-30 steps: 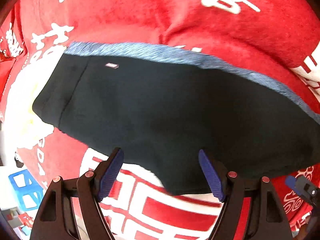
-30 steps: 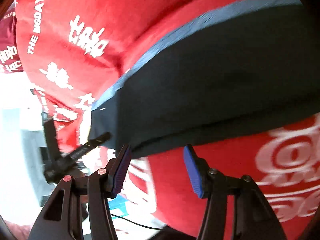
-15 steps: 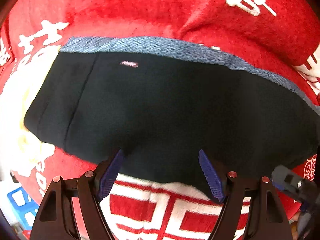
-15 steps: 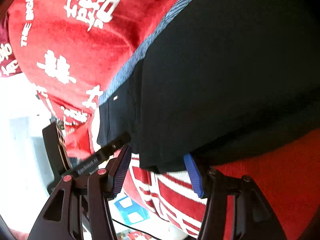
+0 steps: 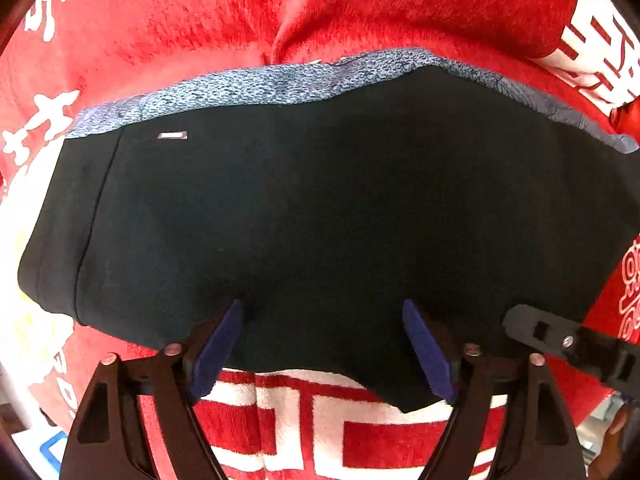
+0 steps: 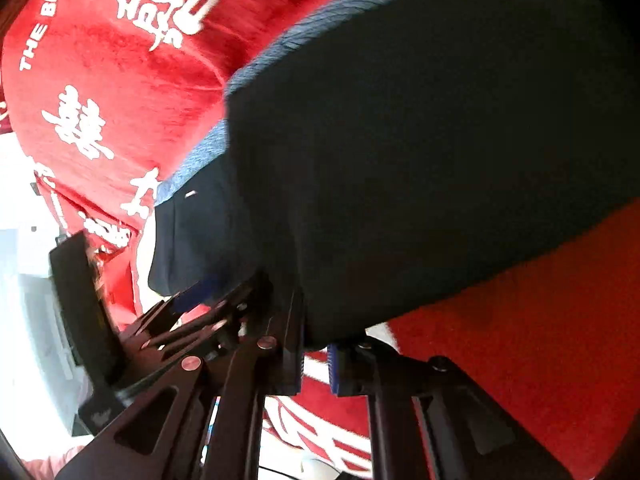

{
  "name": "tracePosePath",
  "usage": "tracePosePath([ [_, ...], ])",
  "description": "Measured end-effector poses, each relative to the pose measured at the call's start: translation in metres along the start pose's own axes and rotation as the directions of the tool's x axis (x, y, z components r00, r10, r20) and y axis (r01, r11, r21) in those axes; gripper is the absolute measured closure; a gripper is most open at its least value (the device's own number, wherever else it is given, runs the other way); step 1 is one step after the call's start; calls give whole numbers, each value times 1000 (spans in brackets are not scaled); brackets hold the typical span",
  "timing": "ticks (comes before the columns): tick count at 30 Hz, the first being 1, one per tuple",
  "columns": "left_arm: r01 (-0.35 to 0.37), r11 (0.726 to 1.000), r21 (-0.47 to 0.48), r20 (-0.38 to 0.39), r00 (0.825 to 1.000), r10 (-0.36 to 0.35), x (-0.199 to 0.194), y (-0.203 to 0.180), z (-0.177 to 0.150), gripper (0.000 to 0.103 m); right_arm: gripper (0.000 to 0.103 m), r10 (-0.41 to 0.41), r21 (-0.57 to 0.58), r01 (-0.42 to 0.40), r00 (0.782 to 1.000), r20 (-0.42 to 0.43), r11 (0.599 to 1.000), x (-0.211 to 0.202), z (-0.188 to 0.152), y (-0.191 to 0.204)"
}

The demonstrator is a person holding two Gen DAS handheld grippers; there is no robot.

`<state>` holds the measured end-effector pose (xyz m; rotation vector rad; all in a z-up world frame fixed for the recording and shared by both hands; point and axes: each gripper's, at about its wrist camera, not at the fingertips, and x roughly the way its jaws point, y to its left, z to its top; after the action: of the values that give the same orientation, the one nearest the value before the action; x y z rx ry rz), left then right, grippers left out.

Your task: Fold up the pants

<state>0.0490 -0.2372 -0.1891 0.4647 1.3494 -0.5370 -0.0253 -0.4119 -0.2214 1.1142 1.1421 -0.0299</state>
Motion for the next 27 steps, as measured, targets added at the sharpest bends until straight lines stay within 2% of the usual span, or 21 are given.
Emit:
tracePosePath([
  [3, -21, 1000, 19, 7, 1000, 21, 0, -2, 1, 14, 87, 19, -15, -19, 1000, -10, 1000, -5, 0, -1],
  [6, -42, 999, 34, -13, 999, 42, -3, -5, 6, 14, 78, -12, -45, 11, 1000, -19, 999, -26, 0, -2],
  [11, -36, 999, -4, 25, 999, 36, -21, -19, 34, 14, 61, -114, -94, 120, 991, 75, 988, -92, 11, -19],
  [13, -32, 999, -9, 37, 999, 32, -24, -26, 42, 14, 61, -155, -73, 164, 981, 119, 984, -118, 21, -37],
  [16, -41, 999, -8, 26, 999, 41, -21, -43, 52, 14, 61, -243, 29, 242, 951, 192, 970, -158, 37, -75],
  [19, -72, 997, 0, 2, 997, 72, -10, -55, 51, 14, 61, -286, 192, 241, 923, 258, 951, -197, 49, -119],
  [21, -87, 996, -13, -9, 996, 87, -2, -57, 46, 14, 61, -339, 287, 256, 894, 294, 923, -221, 54, -149],
  [27, -119, 991, -57, -13, 993, 118, -4, -58, 47, 9, 61, -439, 396, 294, 829, 348, 870, -254, 73, -193],
])
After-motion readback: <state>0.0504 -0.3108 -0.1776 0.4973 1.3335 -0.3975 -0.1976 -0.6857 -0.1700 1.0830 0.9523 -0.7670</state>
